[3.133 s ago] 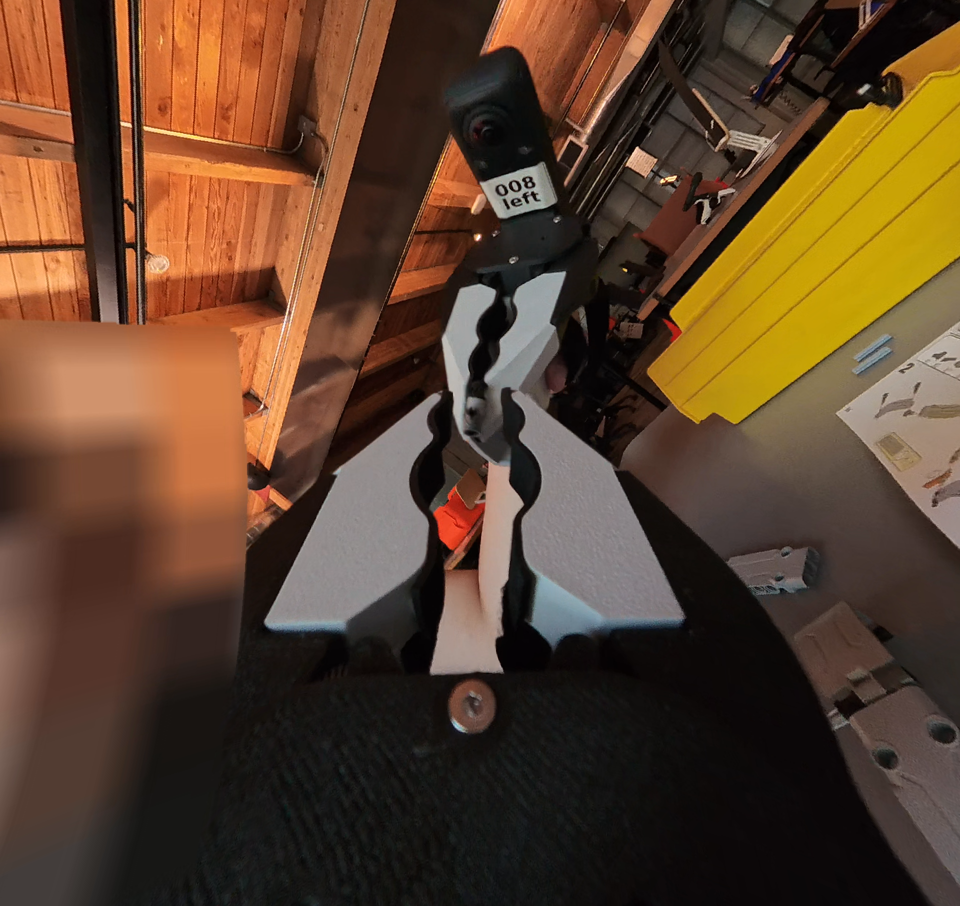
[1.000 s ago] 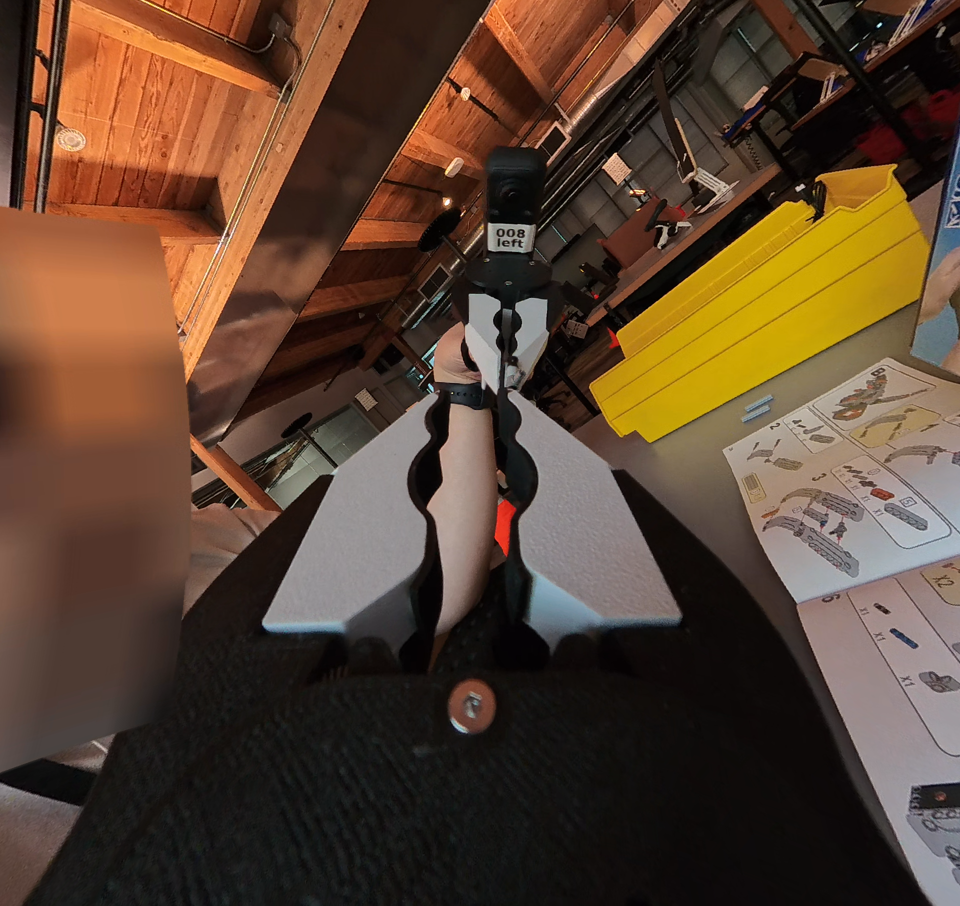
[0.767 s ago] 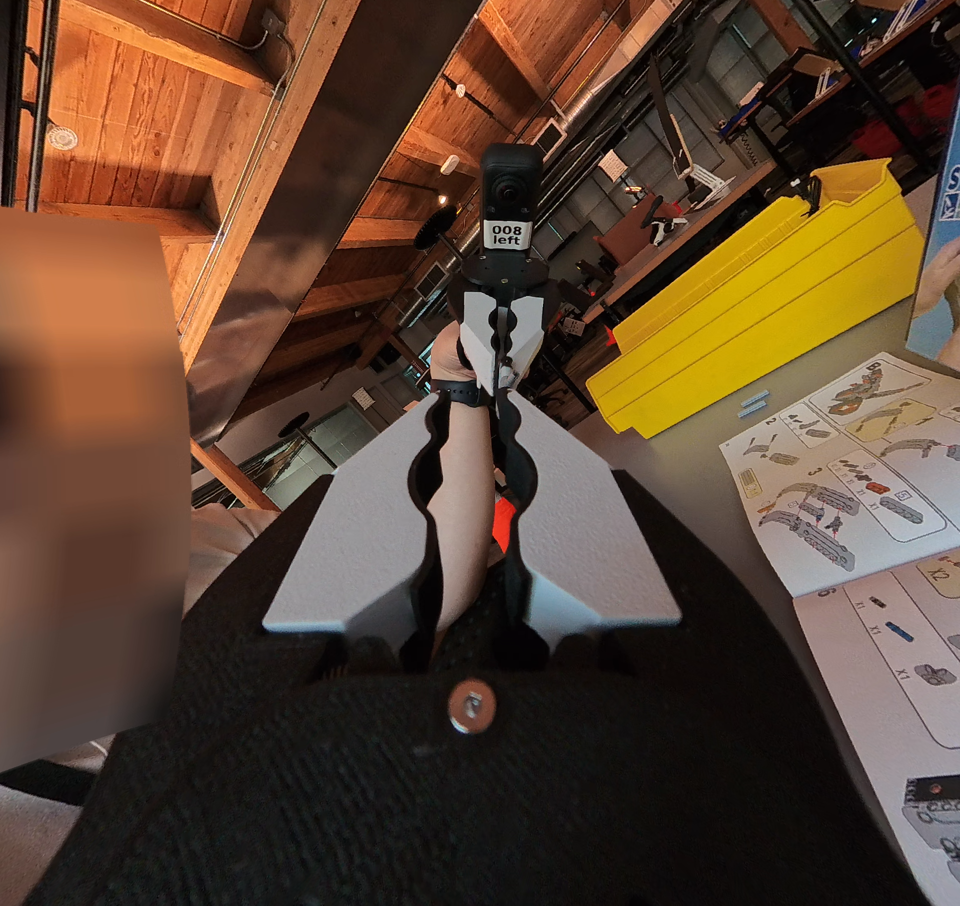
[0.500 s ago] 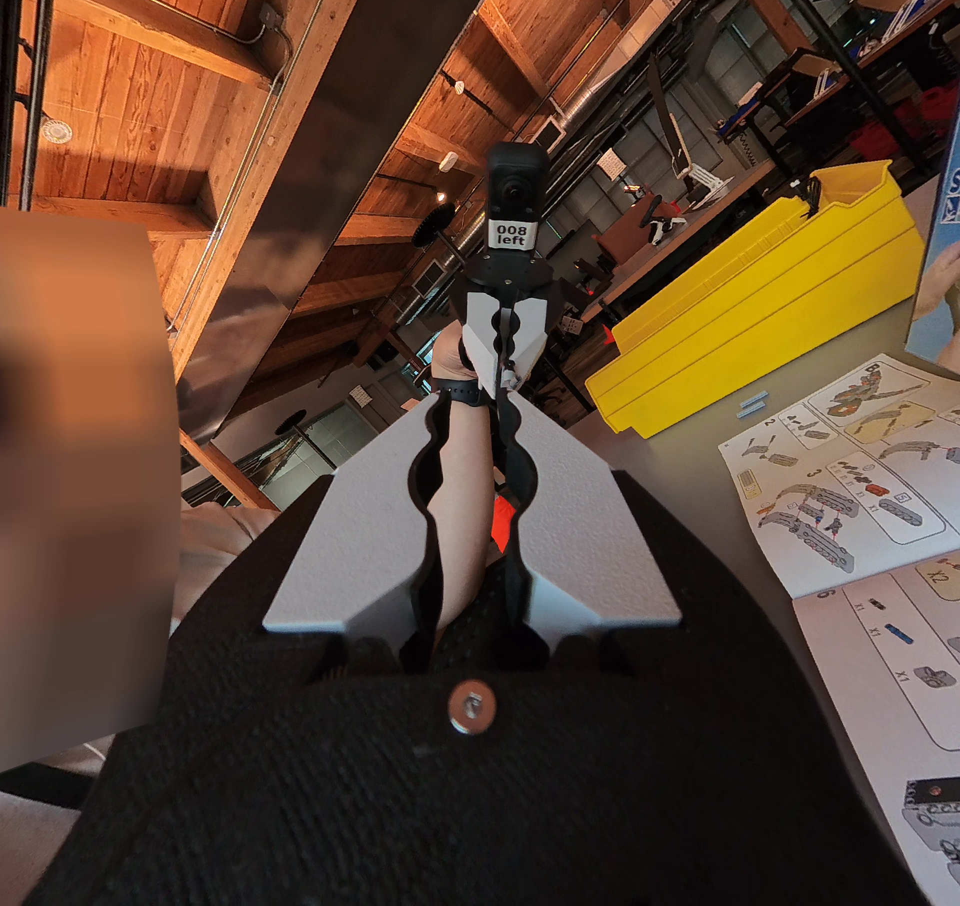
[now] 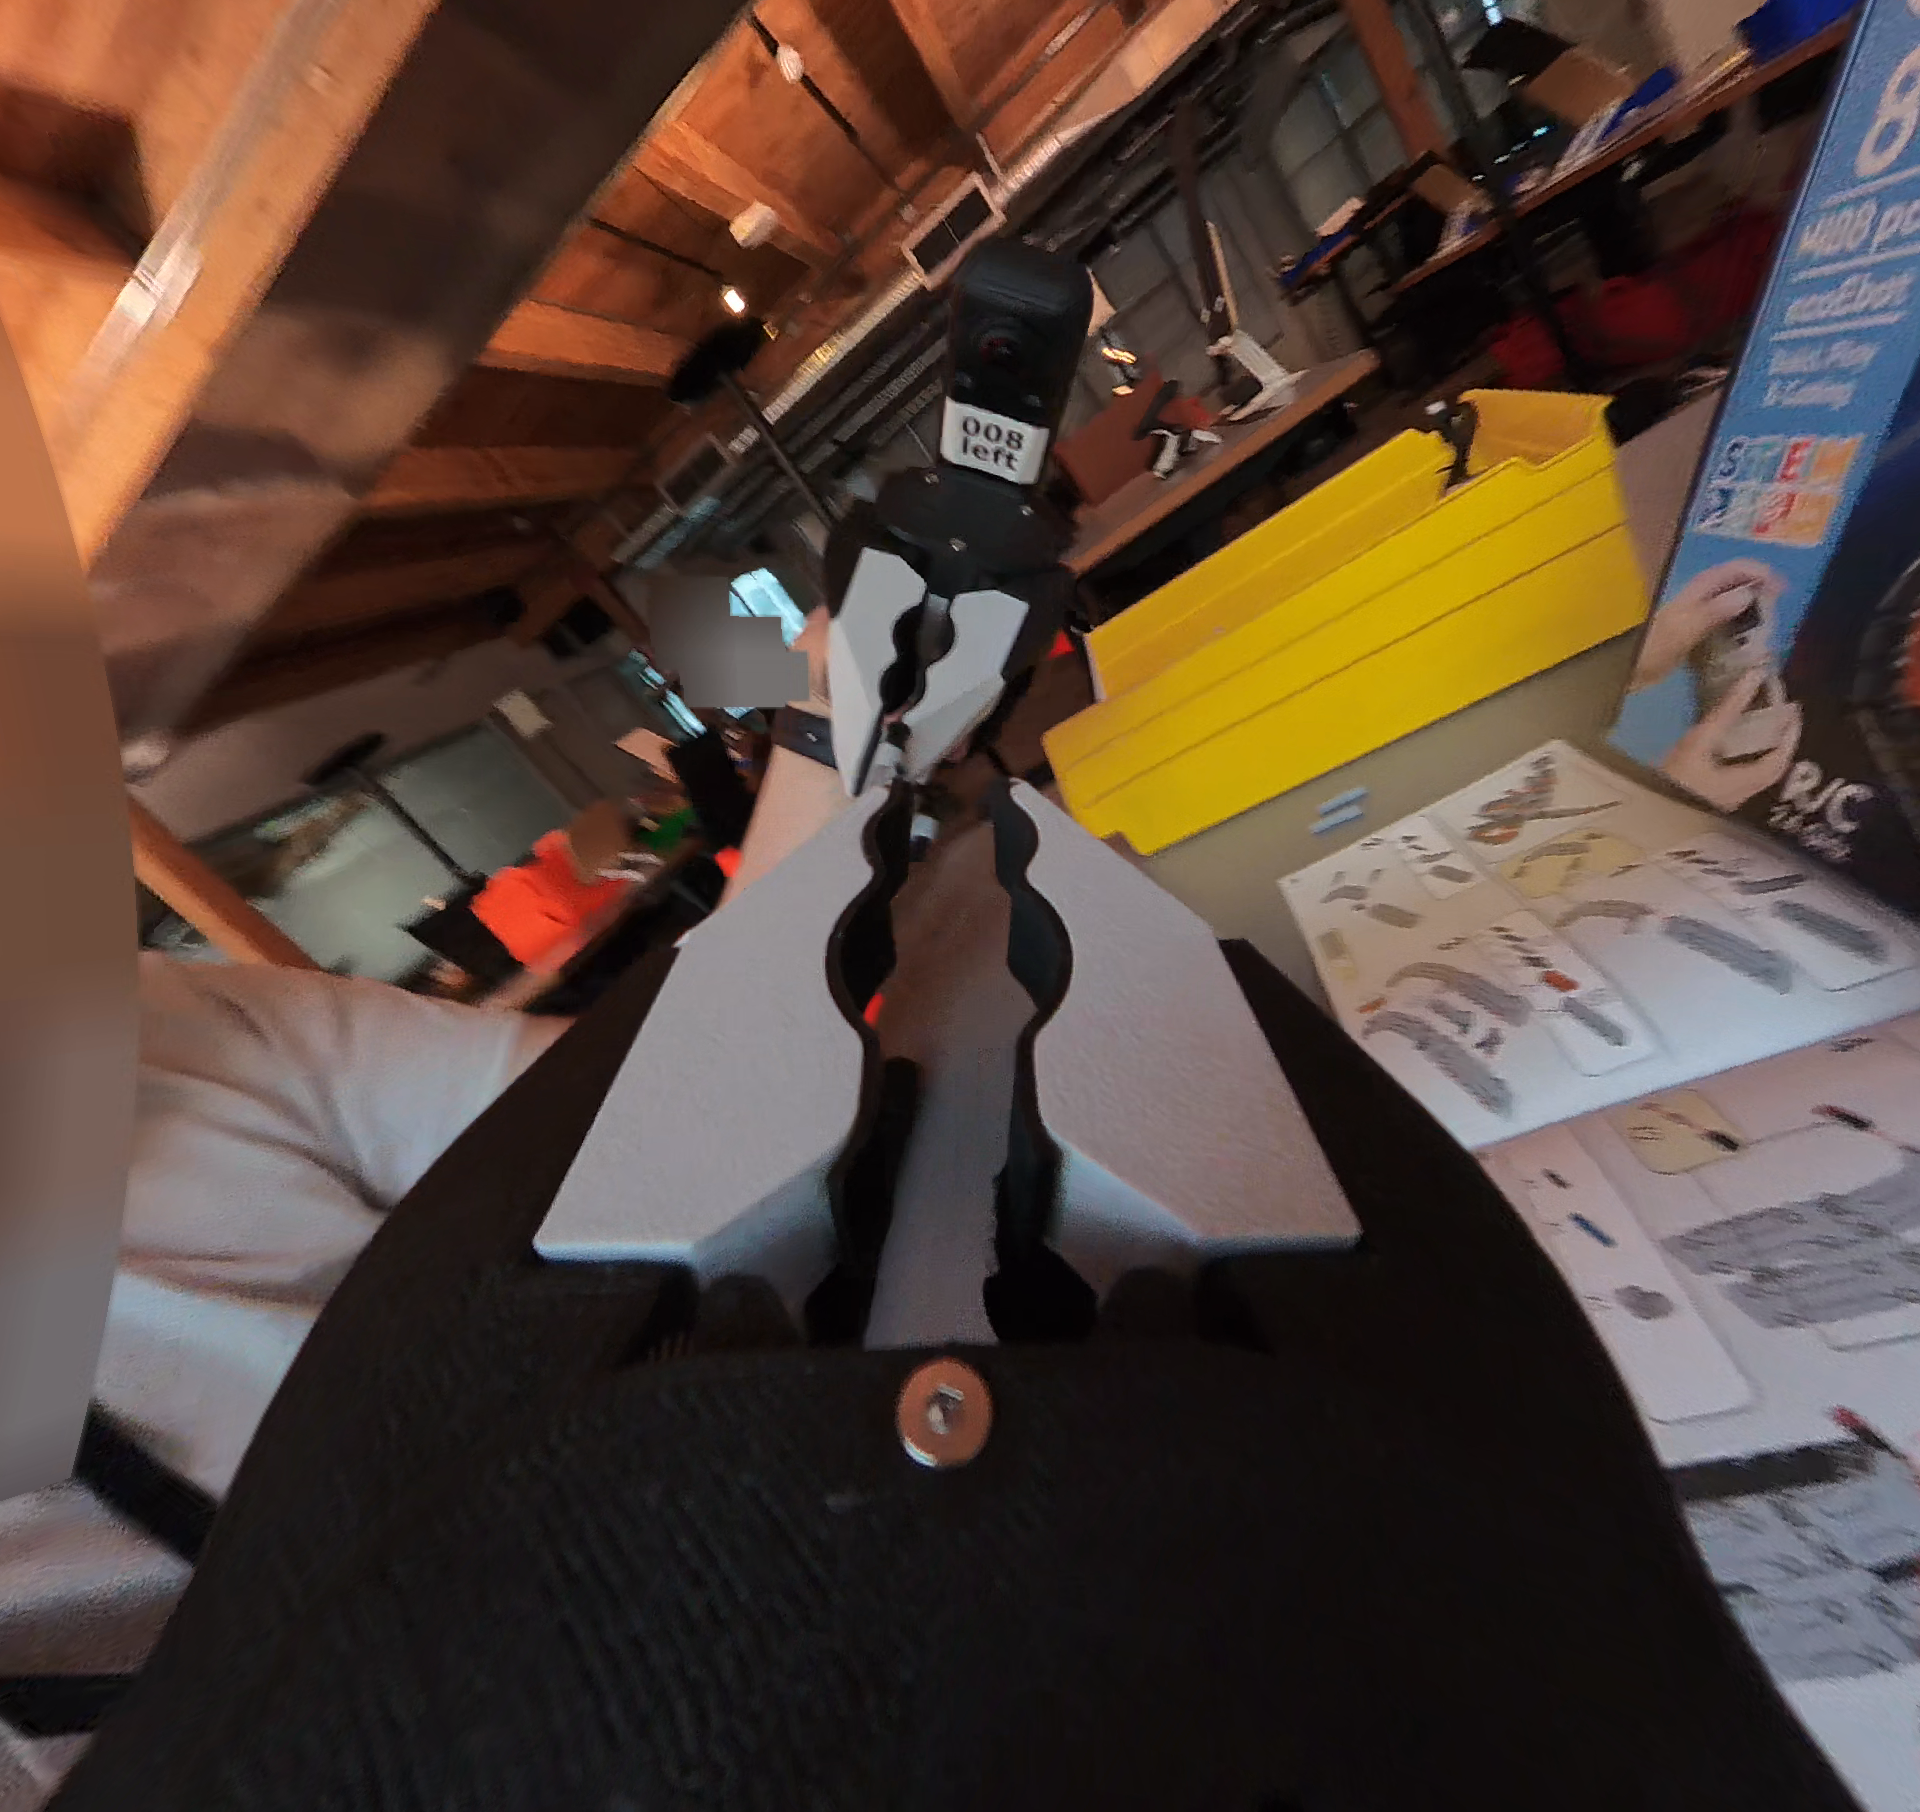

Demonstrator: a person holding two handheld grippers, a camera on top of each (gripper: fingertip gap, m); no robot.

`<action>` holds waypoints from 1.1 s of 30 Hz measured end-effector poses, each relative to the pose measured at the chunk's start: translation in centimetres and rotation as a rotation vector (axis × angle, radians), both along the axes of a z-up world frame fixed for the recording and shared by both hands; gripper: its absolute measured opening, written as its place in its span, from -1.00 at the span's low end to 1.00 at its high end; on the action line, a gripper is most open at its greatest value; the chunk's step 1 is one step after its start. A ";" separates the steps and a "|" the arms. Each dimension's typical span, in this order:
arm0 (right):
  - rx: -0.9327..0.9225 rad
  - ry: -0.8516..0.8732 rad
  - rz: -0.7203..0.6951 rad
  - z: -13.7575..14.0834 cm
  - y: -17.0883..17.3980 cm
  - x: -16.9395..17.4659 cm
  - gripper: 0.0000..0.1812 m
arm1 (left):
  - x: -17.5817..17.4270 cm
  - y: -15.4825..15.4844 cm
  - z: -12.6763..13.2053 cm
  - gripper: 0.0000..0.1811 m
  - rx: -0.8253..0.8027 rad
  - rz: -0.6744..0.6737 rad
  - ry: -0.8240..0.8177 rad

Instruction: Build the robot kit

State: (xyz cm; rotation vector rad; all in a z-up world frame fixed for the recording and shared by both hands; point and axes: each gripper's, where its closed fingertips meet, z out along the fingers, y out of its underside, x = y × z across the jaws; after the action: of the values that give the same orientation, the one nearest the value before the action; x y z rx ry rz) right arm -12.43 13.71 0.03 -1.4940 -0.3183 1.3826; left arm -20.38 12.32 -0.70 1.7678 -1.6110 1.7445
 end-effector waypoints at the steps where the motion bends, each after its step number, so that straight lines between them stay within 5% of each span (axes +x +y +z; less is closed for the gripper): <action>1: 0.032 -0.061 -0.012 -0.1 -0.1 -0.3 -0.85 | 0.0 -0.1 -0.1 -1.00 0.000 -0.007 0.005; 13: 0.593 -0.892 -0.007 -3.5 -3.3 -3.8 -0.58 | 1.1 -2.5 -1.4 -1.00 -0.007 -0.151 0.054; 18: 0.751 -1.007 0.036 -3.8 -4.7 -5.1 -0.52 | 1.4 -4.4 -3.2 -1.00 0.009 -0.277 0.139; 33: 0.807 -1.210 0.210 -6.6 -6.9 -6.2 -0.71 | 1.7 -7.7 -6.0 -1.00 0.037 -0.483 0.292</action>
State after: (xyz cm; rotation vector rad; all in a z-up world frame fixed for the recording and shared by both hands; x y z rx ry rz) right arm -18.68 6.81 -6.61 -1.4056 -1.5930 0.2052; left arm -18.70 4.65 -6.68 1.4058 -1.7571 1.1887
